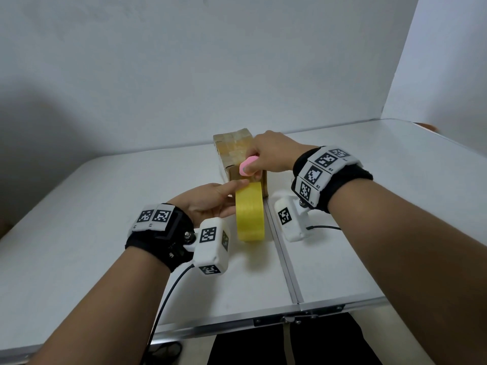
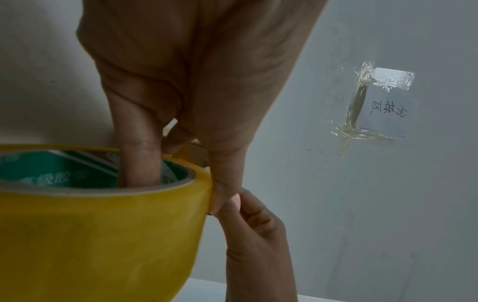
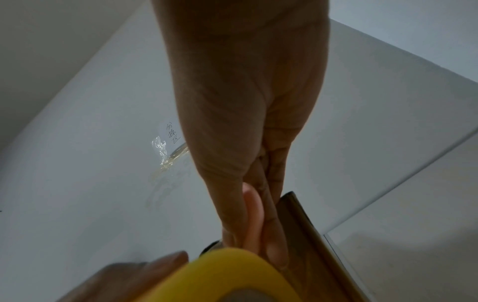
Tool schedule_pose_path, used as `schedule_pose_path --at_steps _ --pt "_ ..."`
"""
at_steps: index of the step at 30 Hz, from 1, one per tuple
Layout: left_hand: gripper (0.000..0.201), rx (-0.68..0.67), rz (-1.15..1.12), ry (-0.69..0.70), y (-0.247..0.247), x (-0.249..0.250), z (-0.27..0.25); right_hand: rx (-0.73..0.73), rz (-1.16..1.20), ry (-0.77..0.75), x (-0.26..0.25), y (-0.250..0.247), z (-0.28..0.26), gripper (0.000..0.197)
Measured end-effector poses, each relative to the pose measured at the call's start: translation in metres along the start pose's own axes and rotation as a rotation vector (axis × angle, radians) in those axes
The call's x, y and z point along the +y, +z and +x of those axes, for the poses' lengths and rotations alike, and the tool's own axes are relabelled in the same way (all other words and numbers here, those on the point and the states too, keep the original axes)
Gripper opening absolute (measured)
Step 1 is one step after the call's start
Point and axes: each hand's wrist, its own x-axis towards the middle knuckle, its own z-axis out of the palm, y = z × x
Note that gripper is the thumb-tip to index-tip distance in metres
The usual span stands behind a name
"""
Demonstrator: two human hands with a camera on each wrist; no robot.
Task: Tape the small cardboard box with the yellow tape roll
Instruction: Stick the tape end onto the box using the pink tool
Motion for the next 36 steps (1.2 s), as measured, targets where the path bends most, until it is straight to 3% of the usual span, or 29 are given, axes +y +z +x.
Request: schedule_pose_path --at_steps 6,15,22,28,33,36 --pt "0.028 0.029 -0.020 -0.003 0.000 0.000 0.002 -0.025 0.028 0.003 0.001 0.004 -0.002 0.023" --pt "0.042 0.058 0.005 -0.006 -0.001 0.007 0.004 0.075 0.060 0.016 -0.006 0.016 0.002 0.024" --pt "0.032 0.044 0.067 -0.017 -0.007 0.007 -0.001 0.077 0.052 0.000 -0.006 0.016 0.010 0.034" --pt "0.033 0.052 0.045 -0.004 -0.009 0.007 -0.003 -0.046 0.175 0.001 0.001 0.000 0.011 0.014" --pt "0.023 0.022 0.054 0.010 -0.011 0.010 -0.005 -0.130 0.204 0.028 0.003 -0.008 0.016 0.018" --pt "0.039 0.009 0.058 0.014 -0.012 0.009 -0.005 -0.167 0.194 0.036 0.001 -0.010 0.017 0.014"
